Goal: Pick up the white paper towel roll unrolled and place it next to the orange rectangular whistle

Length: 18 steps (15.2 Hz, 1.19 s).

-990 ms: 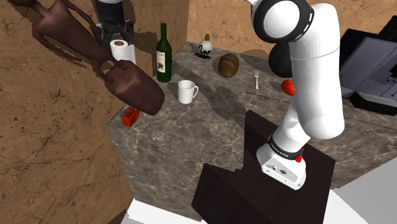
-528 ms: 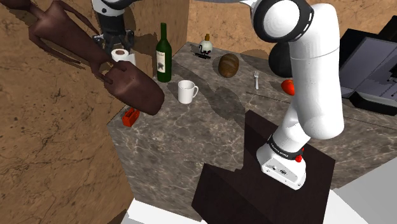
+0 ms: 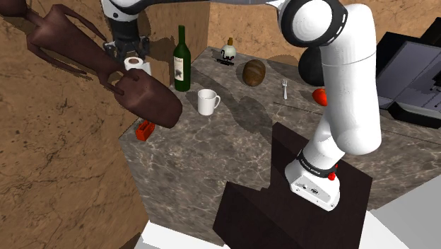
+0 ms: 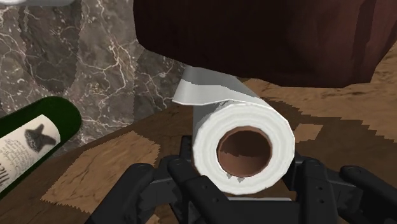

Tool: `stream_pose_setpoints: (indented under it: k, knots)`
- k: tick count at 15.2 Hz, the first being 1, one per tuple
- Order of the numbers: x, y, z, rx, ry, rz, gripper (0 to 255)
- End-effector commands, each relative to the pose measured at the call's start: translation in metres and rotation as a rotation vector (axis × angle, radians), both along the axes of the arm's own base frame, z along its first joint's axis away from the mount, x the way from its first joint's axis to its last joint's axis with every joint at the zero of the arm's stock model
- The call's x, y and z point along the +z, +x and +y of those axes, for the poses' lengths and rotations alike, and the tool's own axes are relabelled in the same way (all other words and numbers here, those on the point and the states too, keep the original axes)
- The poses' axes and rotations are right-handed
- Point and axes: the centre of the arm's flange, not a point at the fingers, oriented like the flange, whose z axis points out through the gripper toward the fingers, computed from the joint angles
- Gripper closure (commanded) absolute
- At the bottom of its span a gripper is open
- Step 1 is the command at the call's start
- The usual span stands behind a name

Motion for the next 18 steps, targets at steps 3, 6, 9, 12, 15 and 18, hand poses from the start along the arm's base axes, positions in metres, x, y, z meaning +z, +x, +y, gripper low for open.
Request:
stream_pose_setpoints:
  k: [3,6,9,12,15,18]
  knots:
    - [-0.041,0.012,-0.013,0.064,-0.024,0.047,0]
    - [-0.050,0.008,-0.003,0.064,-0.024,0.045,0]
    - [-0.011,0.005,-0.001,0.064,-0.024,0.045,0]
    - [0.000,0.005,0.000,0.064,-0.024,0.045,0]
    - [0.000,0.005,0.000,0.064,-0.024,0.045,0]
    - [0.000,0.005,0.000,0.064,-0.024,0.045,0]
